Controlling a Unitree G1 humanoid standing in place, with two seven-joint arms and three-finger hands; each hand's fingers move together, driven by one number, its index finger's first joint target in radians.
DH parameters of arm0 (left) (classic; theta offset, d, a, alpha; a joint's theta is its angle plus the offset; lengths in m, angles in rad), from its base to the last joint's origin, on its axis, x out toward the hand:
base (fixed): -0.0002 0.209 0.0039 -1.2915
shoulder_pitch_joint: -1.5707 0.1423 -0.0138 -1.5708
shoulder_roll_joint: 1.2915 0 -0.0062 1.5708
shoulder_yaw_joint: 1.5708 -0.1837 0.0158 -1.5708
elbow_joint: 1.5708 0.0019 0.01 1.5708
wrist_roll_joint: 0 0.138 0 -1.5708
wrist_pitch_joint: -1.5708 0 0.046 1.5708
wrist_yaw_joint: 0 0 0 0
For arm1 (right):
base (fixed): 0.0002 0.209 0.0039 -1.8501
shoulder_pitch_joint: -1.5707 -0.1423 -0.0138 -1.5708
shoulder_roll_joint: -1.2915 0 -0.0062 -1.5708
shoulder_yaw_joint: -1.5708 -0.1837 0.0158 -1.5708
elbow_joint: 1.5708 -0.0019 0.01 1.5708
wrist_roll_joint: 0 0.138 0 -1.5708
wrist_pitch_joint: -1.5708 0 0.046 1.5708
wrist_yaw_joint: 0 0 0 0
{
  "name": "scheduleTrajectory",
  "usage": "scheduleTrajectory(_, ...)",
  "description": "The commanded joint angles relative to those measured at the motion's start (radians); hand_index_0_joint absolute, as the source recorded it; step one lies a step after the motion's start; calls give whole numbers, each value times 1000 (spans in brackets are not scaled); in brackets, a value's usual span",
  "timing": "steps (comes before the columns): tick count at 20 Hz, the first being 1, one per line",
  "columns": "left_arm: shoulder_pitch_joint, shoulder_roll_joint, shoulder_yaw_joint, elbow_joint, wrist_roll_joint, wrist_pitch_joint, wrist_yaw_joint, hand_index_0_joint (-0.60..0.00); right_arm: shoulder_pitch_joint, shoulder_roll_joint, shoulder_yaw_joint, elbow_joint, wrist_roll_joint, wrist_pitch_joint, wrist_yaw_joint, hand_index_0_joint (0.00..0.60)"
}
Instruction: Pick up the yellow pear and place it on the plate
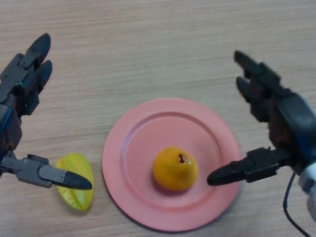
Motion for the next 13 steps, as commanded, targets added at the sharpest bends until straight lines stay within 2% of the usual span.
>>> scheduleTrajectory(1, -14, 24, 20, -75, -75, -24, 11, 0, 14, -35, -95, -86, 66, -126, -43, 0)
scheduleTrajectory(4, -35, 33, 16, -74, -92, 28, 22, 0, 39, -51, -153, -135, 123, -99, -46, 0)
scheduleTrajectory(6, -50, 33, 10, -38, -78, -25, 42, 0, 39, -62, -161, -151, 103, -95, -35, 0)
scheduleTrajectory(10, -99, 65, 21, -23, -100, 19, 61, 0, 39, -55, -164, -196, 93, -60, -16, 0)
scheduleTrajectory(13, -118, 58, -18, 24, -65, -71, 113, 0, 27, -60, -183, -198, 131, -47, -23, 0)
